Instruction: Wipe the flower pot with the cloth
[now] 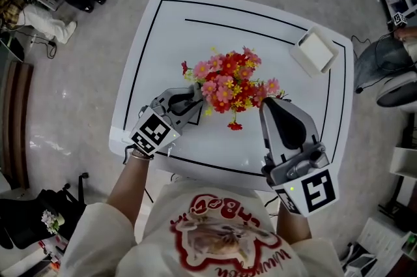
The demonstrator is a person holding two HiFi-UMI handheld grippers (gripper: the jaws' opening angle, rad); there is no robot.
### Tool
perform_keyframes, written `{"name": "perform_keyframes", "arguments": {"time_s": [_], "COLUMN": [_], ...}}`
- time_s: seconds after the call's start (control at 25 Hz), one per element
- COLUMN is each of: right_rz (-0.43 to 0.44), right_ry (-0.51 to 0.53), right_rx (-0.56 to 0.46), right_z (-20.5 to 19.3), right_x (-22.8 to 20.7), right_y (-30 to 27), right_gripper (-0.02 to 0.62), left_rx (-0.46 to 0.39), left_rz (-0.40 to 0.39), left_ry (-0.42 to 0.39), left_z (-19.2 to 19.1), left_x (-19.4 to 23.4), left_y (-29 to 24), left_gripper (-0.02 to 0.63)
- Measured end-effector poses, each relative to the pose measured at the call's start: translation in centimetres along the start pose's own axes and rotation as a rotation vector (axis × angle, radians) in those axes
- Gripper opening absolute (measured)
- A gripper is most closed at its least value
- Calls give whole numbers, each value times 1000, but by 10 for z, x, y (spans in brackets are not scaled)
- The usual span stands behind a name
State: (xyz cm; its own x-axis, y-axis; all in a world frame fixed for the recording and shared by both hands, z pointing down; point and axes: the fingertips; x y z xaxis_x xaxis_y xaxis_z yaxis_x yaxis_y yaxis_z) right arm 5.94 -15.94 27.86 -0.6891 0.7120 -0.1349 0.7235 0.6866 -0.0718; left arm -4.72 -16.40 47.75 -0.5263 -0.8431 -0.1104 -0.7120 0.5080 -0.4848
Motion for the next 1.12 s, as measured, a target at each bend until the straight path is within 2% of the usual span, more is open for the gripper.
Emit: {"name": "perform_keyframes", "arguments": {"time_s": [0.72, 1.12], "right_rz": [36, 36], "right_ry": [-18, -22], "right_rx": [11, -2], "right_z": [-10, -9], "right_x": [9, 12], "right_y": [15, 29], "right_gripper": [0, 0], "left_rx": [-26, -36], "left_rz": [111, 148], "left_ry": [127, 152], "left_z": [8, 16], "left_x": [-20, -28], "left_y": [2, -3], "left_gripper": [55, 55]}}
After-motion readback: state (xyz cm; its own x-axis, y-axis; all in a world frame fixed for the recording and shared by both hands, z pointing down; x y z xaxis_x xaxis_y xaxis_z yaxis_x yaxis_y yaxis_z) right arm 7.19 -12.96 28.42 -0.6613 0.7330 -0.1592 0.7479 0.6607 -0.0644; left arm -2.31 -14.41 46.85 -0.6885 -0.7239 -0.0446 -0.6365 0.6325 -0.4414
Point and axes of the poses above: the fingertips, and each gripper's own axes: y backward along the fingers, x to its left, z out of its top, and after that the axes turned 4 degrees about -y, right-handed
